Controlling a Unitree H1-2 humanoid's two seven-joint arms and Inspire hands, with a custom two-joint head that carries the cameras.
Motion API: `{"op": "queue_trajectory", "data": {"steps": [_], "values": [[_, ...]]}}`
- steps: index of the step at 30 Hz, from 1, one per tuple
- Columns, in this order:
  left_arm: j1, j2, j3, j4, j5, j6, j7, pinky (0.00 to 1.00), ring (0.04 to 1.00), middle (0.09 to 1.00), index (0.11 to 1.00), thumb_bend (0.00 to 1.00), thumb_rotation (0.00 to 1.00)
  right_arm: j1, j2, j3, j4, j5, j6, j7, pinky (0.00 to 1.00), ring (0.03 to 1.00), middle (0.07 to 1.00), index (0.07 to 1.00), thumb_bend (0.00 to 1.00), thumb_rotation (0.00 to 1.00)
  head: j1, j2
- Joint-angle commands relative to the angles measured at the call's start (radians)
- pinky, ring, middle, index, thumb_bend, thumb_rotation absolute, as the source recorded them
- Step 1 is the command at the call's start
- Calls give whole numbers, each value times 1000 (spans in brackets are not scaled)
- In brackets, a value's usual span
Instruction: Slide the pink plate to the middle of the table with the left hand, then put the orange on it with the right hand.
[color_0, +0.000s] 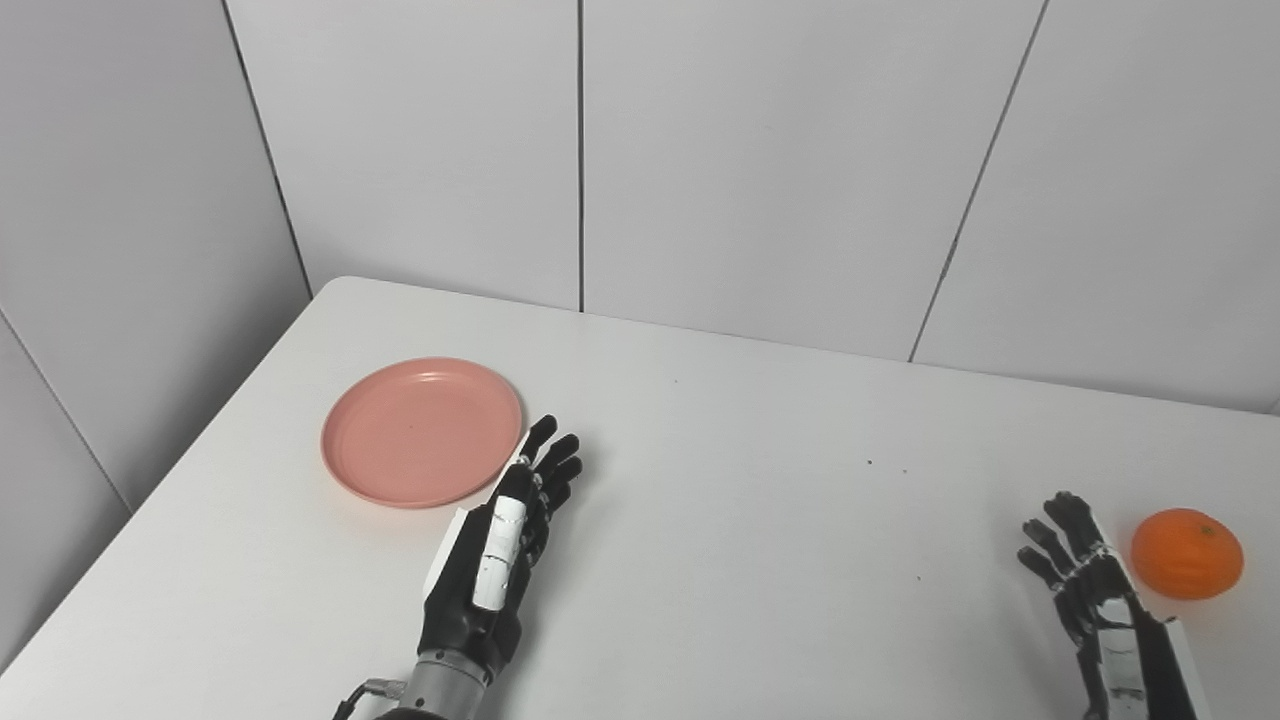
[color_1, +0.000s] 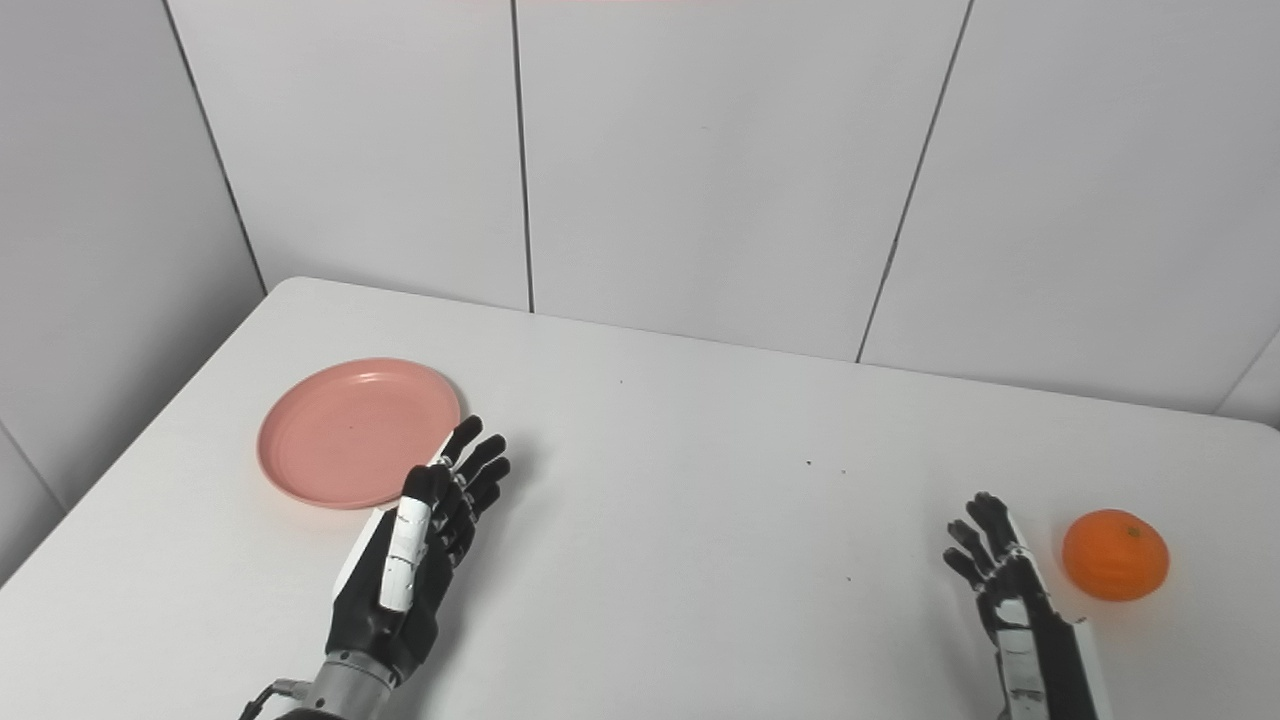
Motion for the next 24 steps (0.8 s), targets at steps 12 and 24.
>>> {"op": "queue_trajectory", "data": {"steps": [12, 24], "values": [[-119, 108, 103, -126, -53, 71, -26, 977, 903, 903, 905, 898, 958, 62, 45, 21, 126, 4, 14, -3, 860, 881, 935, 912, 880, 1000, 0, 2], [-248, 228, 243, -34, -120, 41, -41, 938, 899, 894, 902, 919, 982, 62, 43, 25, 130, -3, 8, 2, 857, 873, 940, 918, 884, 1000, -2, 3]]}}
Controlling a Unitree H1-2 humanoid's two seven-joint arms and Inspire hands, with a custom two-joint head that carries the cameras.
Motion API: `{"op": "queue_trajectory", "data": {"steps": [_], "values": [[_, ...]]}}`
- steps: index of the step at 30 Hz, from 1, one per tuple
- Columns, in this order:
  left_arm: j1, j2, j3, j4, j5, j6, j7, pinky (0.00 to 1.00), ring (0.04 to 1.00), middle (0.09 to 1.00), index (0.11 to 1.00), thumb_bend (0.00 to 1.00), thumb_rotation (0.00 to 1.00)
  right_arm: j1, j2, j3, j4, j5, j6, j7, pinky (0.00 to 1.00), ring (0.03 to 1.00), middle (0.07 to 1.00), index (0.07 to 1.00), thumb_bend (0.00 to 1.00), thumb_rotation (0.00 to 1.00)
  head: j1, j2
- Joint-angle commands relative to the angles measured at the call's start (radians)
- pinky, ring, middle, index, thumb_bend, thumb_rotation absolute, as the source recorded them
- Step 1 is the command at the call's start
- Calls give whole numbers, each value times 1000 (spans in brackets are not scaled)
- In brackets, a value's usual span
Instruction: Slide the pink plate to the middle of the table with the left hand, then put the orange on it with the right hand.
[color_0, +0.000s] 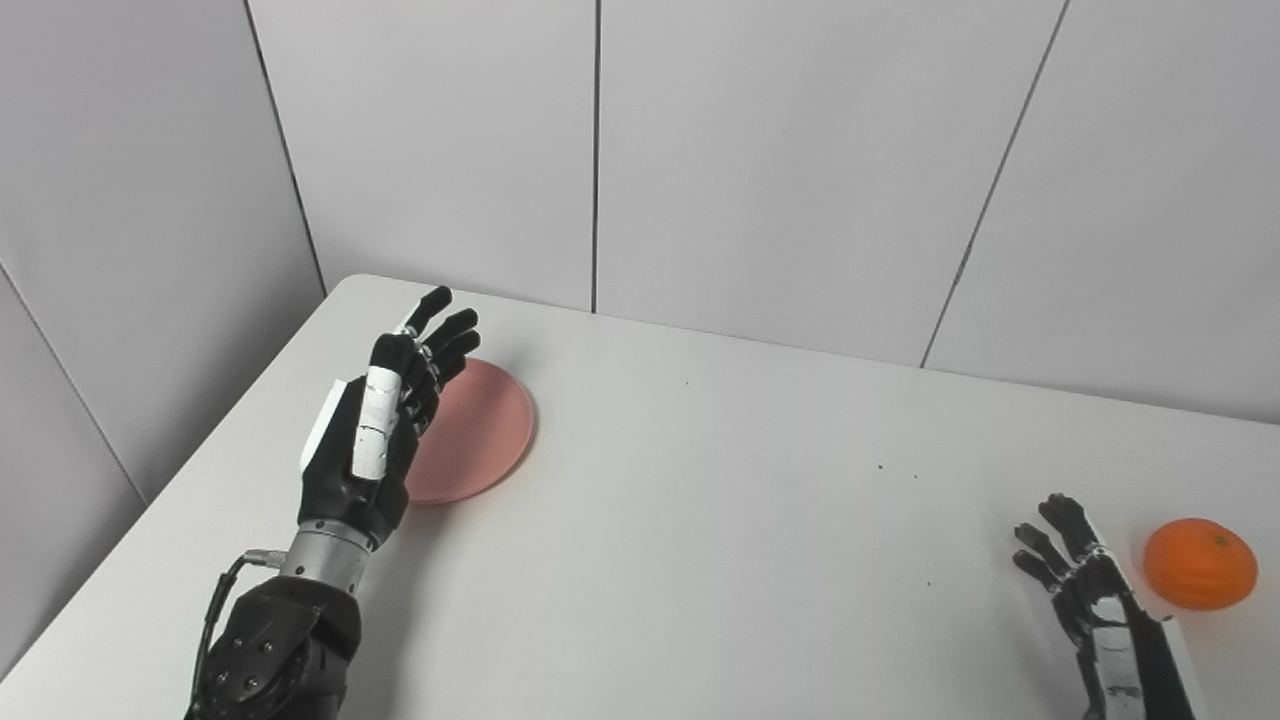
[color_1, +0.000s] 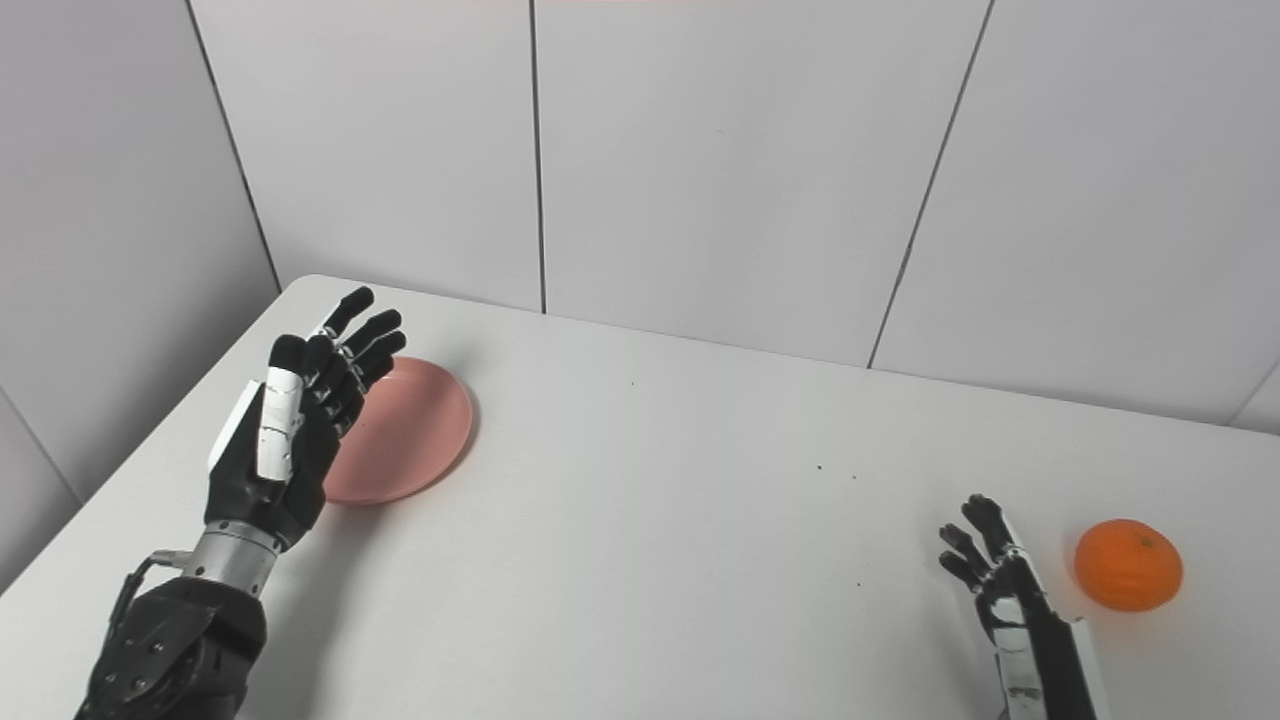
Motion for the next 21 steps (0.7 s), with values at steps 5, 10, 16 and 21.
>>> {"op": "queue_trajectory", "data": {"steps": [5, 10, 16, 21], "values": [[-81, 61, 32, 0, -5, -28, -8, 948, 903, 894, 910, 903, 981, 62, 44, 25, 125, 15, 3, 3, 852, 867, 939, 916, 885, 1000, 1, 0], [-124, 92, 72, 62, -41, -39, -13, 984, 915, 902, 929, 914, 968, 59, 44, 24, 133, 19, 0, 7, 847, 864, 940, 914, 889, 1000, 0, -3], [-178, 120, 128, 152, -148, -34, -48, 948, 915, 916, 929, 913, 956, 59, 46, 26, 134, 17, -3, 9, 841, 861, 943, 914, 894, 1000, -4, -1], [-225, 153, 161, 252, -201, -50, -88, 981, 929, 928, 945, 922, 969, 59, 46, 27, 134, 27, -5, 16, 833, 858, 945, 910, 896, 1000, -7, 0]]}}
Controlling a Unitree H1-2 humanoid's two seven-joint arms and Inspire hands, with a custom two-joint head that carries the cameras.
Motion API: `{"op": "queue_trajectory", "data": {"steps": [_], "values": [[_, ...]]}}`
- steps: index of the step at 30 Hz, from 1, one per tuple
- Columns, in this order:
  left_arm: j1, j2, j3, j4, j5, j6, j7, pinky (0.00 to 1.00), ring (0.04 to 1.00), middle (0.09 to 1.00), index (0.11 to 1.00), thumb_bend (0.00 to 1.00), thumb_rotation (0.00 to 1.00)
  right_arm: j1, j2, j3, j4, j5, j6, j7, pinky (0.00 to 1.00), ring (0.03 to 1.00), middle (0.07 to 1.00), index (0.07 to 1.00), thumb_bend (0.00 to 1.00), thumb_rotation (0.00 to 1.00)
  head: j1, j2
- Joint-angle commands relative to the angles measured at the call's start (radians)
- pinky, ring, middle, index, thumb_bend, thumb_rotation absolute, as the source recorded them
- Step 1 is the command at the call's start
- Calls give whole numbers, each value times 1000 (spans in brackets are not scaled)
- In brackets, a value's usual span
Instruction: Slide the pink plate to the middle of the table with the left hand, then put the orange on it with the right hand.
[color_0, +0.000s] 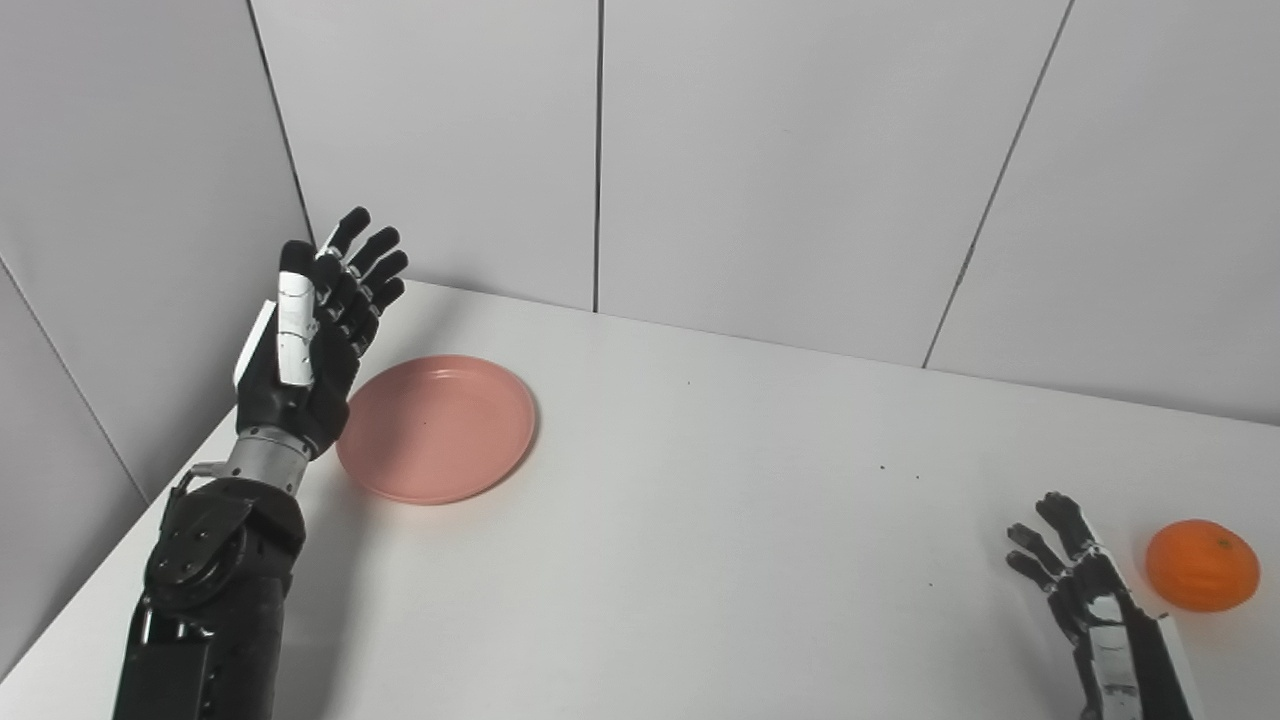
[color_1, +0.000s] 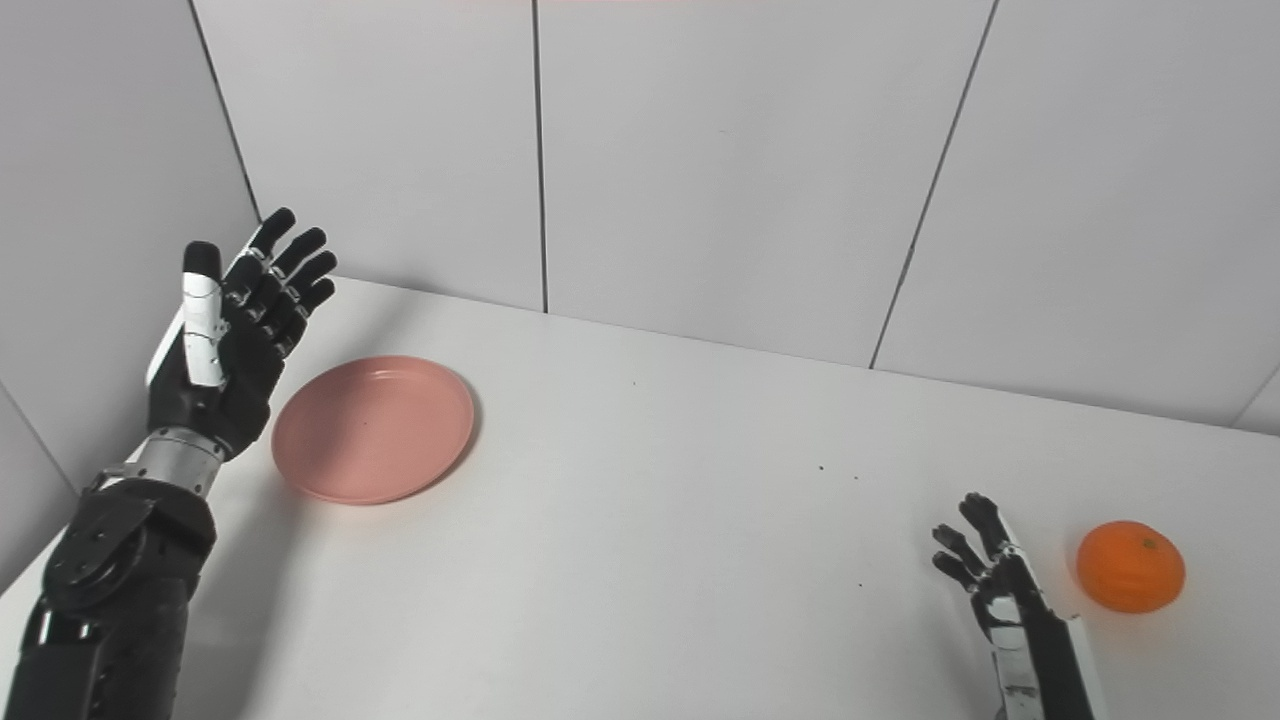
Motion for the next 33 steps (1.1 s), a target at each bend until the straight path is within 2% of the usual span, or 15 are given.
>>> {"op": "queue_trajectory", "data": {"steps": [1, 11, 22, 28, 33], "values": [[-62, 46, 22, 24, -30, -50, -35, 975, 926, 927, 947, 920, 973, 65, 45, 27, 130, 26, -5, 11, 832, 857, 945, 909, 897, 1000, -2, 1], [-111, 88, 41, 199, -58, -107, -111, 865, 876, 902, 975, 941, 952, 63, 40, 30, 133, 39, -3, 20, 825, 858, 945, 904, 904, 1000, -1, 2], [-164, 130, 39, 442, -32, -209, -164, 896, 908, 909, 965, 928, 944, 68, 37, 35, 125, 34, 2, 18, 810, 846, 942, 901, 918, 1000, -5, 9], [-189, 134, 32, 532, 0, -249, -158, 928, 919, 921, 968, 962, 916, 71, 34, 35, 121, 37, 7, 19, 811, 842, 947, 902, 920, 1000, -1, 10], [-215, 139, 36, 612, -5, -275, -181, 948, 918, 913, 981, 950, 910, 71, 32, 39, 120, 32, 4, 20, 816, 845, 948, 904, 902, 1000, -4, 11]]}}
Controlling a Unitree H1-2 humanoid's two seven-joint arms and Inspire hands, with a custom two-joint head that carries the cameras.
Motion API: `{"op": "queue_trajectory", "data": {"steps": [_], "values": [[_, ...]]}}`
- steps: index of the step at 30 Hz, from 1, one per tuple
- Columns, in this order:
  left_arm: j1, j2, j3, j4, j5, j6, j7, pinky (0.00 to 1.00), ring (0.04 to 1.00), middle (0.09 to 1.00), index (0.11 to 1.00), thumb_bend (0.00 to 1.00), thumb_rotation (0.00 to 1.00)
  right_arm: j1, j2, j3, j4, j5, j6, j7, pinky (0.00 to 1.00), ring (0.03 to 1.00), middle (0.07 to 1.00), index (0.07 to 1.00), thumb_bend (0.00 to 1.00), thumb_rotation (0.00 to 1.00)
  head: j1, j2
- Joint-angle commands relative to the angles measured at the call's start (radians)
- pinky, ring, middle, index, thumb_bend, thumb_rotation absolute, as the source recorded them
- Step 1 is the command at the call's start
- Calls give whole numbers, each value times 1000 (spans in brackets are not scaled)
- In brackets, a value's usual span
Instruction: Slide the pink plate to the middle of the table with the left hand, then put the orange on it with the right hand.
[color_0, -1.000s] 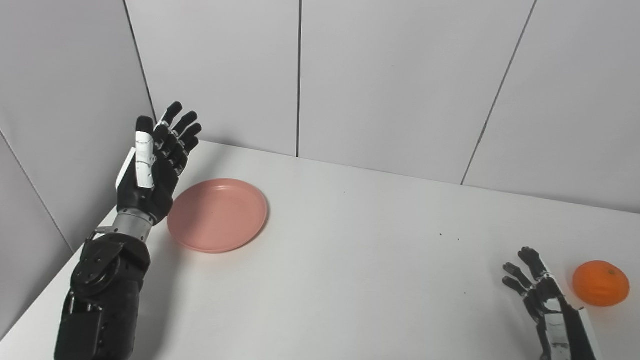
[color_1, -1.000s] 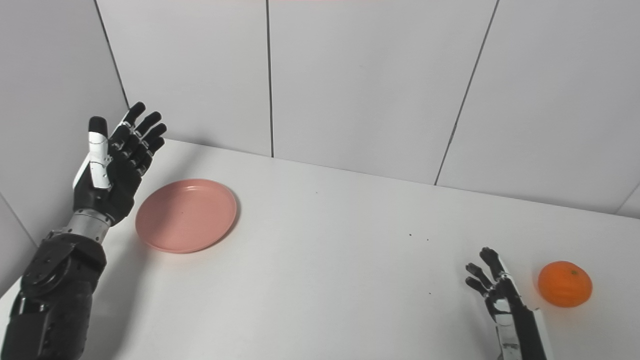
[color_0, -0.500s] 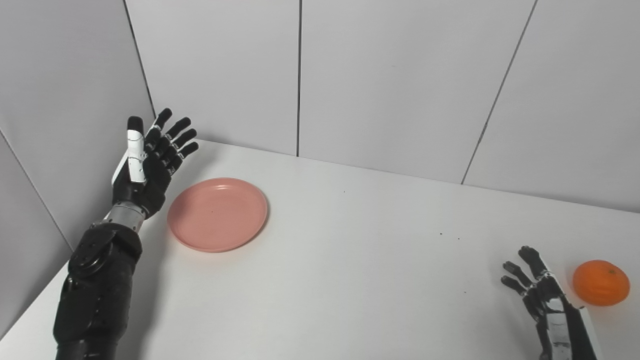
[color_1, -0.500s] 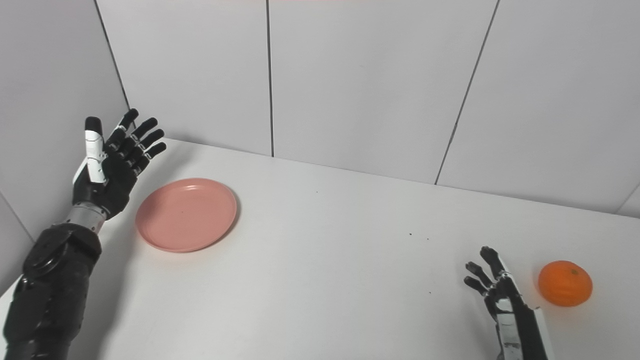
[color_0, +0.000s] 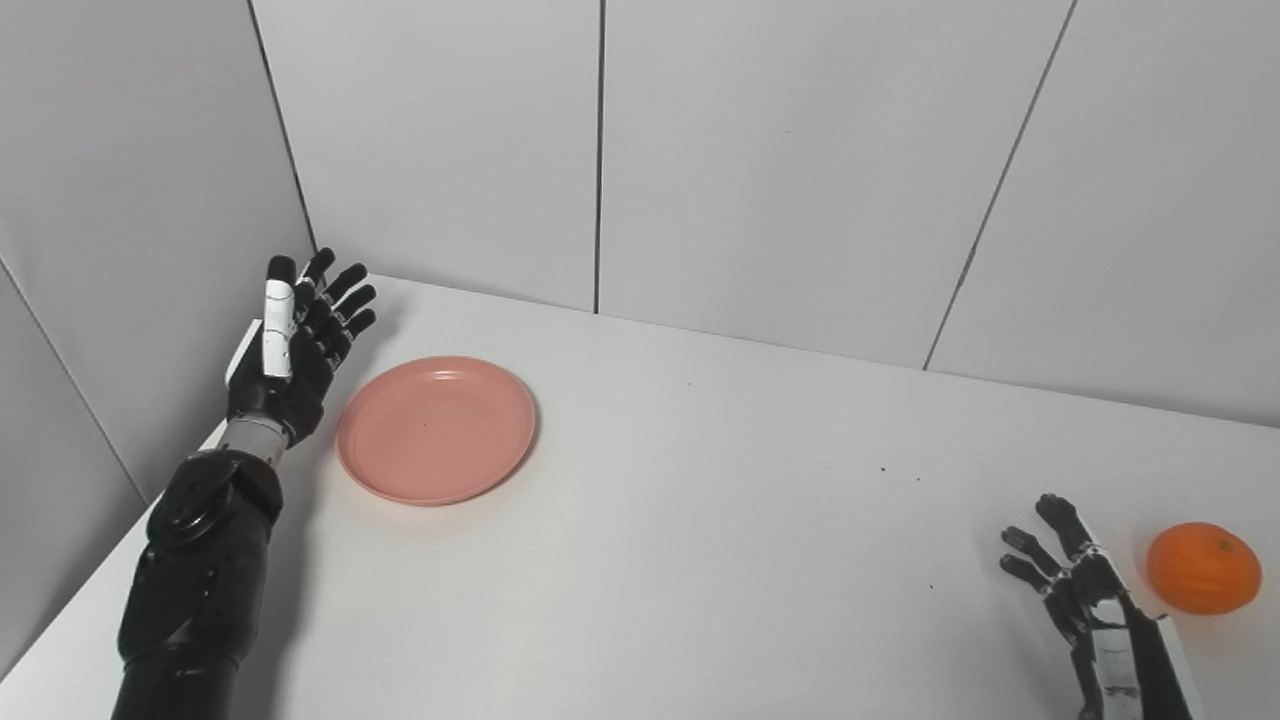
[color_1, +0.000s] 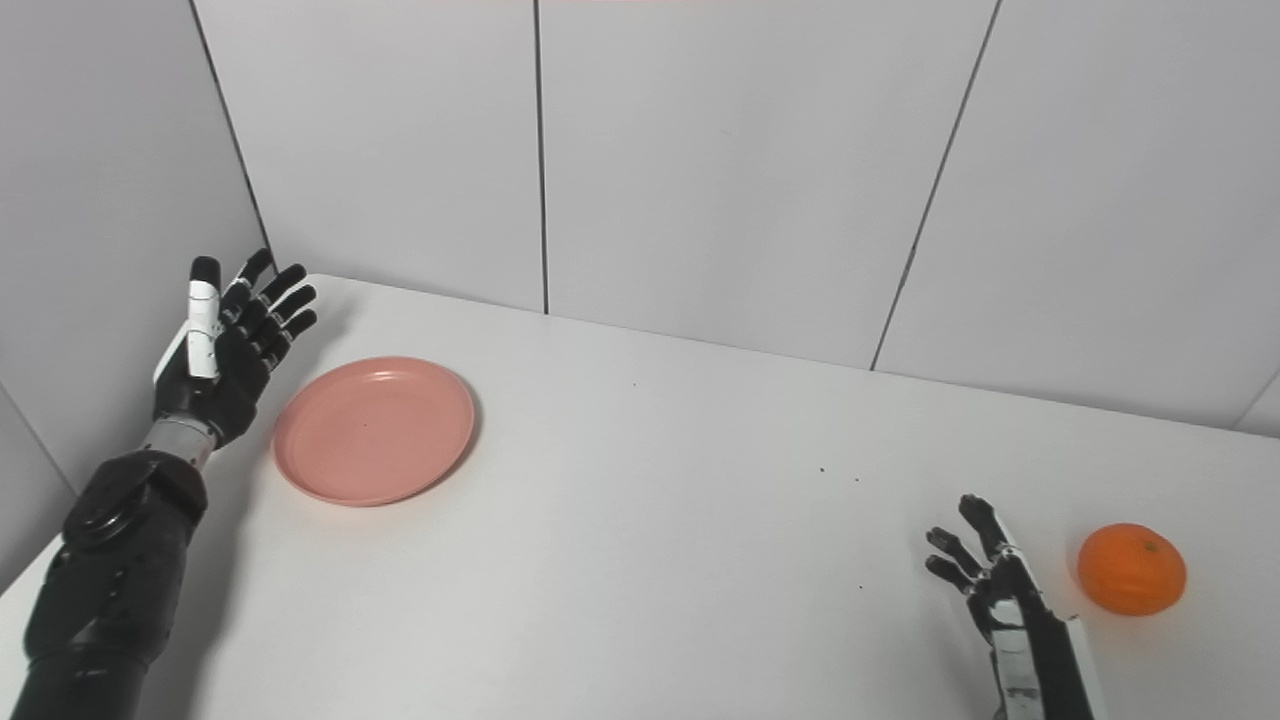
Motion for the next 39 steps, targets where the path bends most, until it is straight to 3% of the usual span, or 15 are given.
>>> {"op": "queue_trajectory", "data": {"steps": [1, 15, 25, 27, 32, 39], "values": [[-58, 42, 7, 5, 1, -52, -25, 947, 917, 912, 980, 947, 912, 73, 37, 32, 118, 10, 2, 15, 813, 843, 947, 903, 903, 1000, 0, 1], [-74, 48, 10, 127, 6, -105, -49, 862, 890, 906, 981, 912, 897, 75, 28, 43, 114, 0, 1, 17, 805, 840, 945, 899, 885, 1000, -3, 7], [-91, 63, 9, 160, 15, -118, -52, 899, 904, 893, 983, 898, 931, 74, 28, 45, 116, -9, -2, 21, 801, 837, 949, 904, 877, 1000, -4, 9], [-89, 63, 11, 172, 9, -120, -55, 858, 890, 881, 970, 898, 919, 73, 29, 44, 117, -9, -3, 22, 800, 837, 950, 905, 874, 1000, -4, 9], [-94, 66, 14, 259, 7, -155, -80, 832, 865, 870, 952, 940, 877, 76, 27, 46, 109, -10, 5, 26, 801, 836, 951, 904, 872, 1000, -5, 12], [-102, 64, 3, 353, 19, -221, -113, 760, 805, 832, 910, 914, 886, 81, 27, 47, 102, -16, 10, 27, 804, 834, 953, 907, 888, 1000, -5, 18]]}}
